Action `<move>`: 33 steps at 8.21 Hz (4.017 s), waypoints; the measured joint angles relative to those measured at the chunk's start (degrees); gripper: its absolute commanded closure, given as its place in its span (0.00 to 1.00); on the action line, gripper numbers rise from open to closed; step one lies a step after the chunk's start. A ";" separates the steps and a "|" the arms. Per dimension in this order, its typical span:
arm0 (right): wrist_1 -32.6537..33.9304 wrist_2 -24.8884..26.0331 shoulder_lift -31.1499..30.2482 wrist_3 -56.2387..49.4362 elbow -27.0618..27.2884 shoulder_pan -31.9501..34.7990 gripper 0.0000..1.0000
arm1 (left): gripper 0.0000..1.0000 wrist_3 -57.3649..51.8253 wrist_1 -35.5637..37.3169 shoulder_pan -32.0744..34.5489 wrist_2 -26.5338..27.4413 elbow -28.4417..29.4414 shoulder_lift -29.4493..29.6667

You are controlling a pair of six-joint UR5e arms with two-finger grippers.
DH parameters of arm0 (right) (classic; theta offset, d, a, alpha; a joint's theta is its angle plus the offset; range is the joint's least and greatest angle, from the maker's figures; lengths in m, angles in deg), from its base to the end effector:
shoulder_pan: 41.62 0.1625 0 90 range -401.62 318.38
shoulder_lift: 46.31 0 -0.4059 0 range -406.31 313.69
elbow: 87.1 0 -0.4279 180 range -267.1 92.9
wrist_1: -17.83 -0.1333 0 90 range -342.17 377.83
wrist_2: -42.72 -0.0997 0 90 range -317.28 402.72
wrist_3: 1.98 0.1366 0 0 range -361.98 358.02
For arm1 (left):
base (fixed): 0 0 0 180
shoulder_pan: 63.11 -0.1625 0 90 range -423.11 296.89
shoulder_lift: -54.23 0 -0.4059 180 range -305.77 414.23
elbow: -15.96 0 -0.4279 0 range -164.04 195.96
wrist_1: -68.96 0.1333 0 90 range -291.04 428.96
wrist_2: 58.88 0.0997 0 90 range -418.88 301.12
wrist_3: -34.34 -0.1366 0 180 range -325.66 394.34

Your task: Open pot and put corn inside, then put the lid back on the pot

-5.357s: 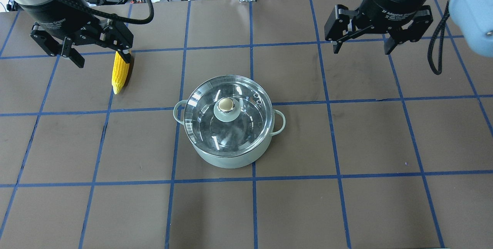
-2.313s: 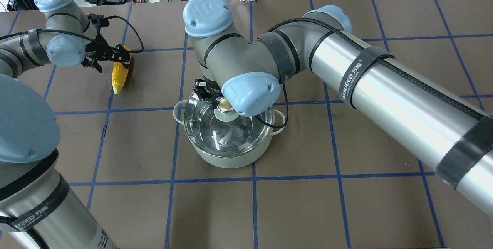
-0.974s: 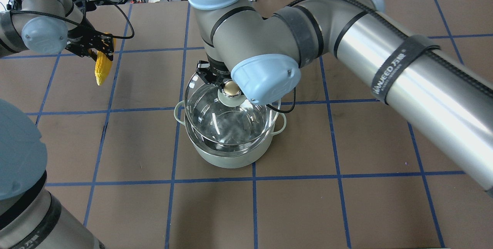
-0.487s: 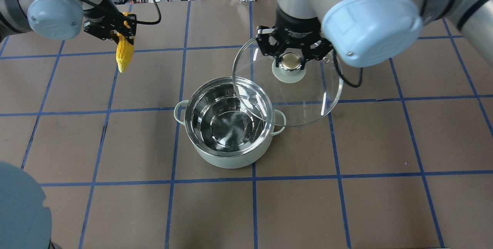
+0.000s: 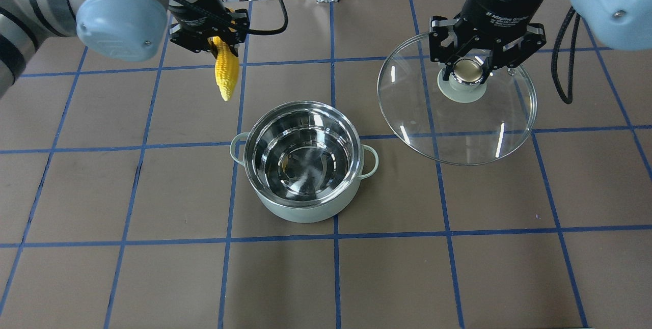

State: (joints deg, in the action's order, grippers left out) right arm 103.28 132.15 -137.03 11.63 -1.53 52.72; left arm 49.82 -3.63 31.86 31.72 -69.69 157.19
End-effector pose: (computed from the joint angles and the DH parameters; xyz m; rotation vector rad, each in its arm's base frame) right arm 0.1738 -0.5105 0.4712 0.2529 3.1199 -0.0138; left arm -0.1863 -0.6197 0.3743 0.2866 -3.1023 0.2388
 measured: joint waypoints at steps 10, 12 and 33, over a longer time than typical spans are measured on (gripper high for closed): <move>-1.26 -0.31 -0.60 -1.04 0.27 -0.95 0.69 | 0.21 16.20 -2.24 14.32 -0.77 -12.52 0.48; -1.25 -0.48 -0.60 -1.04 0.29 -0.94 0.69 | 0.00 15.54 -1.76 14.43 -0.52 -12.51 1.94; 19.62 -0.33 19.56 23.08 -1.30 24.10 0.78 | 0.00 -12.83 -18.99 -4.62 3.31 7.96 -5.26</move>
State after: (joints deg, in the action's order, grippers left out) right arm 122.90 131.82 -117.47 34.71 -2.83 76.81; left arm 36.99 -22.62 27.23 35.03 -61.73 151.93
